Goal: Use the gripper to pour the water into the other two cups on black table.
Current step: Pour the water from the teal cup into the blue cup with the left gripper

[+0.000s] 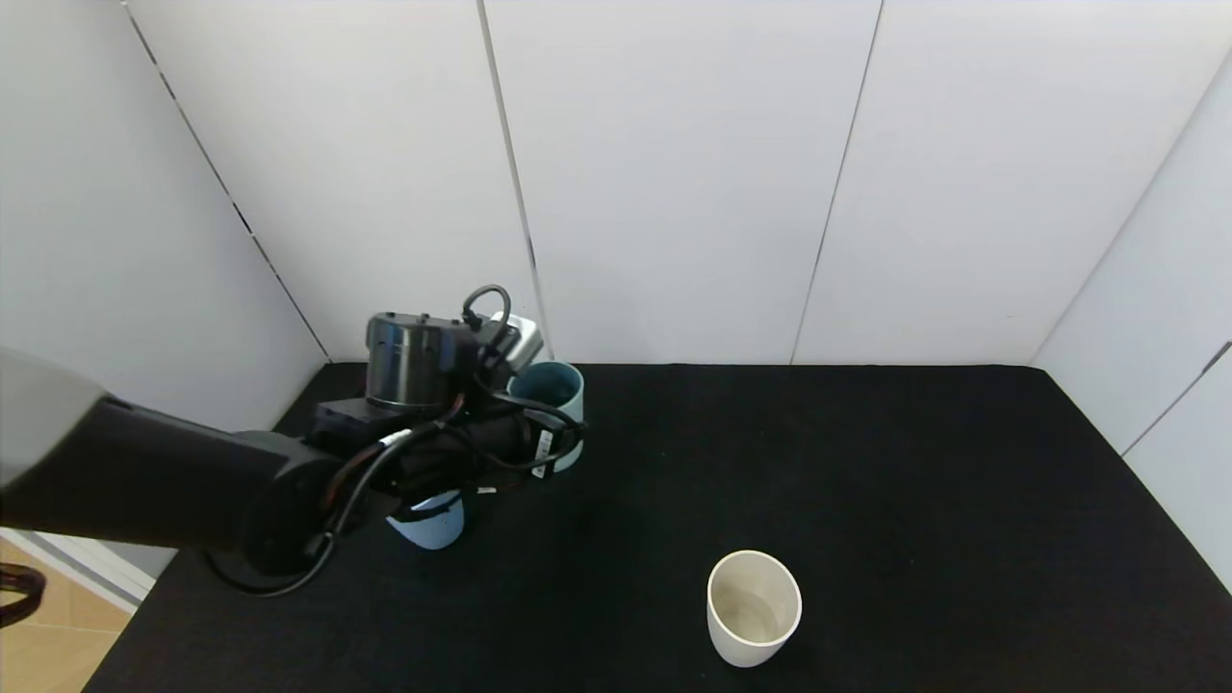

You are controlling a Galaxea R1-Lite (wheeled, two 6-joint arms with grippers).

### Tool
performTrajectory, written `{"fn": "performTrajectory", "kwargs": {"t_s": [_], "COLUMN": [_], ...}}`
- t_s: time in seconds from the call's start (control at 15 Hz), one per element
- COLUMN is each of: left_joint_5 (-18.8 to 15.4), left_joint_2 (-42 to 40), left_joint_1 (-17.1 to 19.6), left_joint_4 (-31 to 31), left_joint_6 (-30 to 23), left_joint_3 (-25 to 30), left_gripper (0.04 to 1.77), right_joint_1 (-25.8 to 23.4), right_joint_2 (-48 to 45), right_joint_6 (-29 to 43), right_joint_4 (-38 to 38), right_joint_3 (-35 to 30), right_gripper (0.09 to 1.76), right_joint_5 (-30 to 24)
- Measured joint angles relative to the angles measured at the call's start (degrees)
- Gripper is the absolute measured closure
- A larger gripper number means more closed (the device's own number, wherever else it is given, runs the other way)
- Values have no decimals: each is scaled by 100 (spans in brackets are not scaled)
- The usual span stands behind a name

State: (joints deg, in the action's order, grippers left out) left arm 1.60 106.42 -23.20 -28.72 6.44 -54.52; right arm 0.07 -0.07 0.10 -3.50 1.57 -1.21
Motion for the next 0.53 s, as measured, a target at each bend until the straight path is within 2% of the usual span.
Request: {"fn": "performTrajectory", "kwargs": {"t_s": [0.27,0.53], "left_joint_5": [-311,-674], "left_joint_2": [-741,-1376], "left_joint_1": [686,1526], "left_joint_4": [708,1250], "left_joint_6": [262,696], "left_joint_3": [-83,-110], "left_gripper": [66,66], "right_joint_1": [0,0], "right_joint_2": [0,0], "right_joint_6": [0,0], "right_joint_4": [0,2], "right_joint_3": [0,0], "right_gripper": [14,14], "right_joint_5": [0,0]}}
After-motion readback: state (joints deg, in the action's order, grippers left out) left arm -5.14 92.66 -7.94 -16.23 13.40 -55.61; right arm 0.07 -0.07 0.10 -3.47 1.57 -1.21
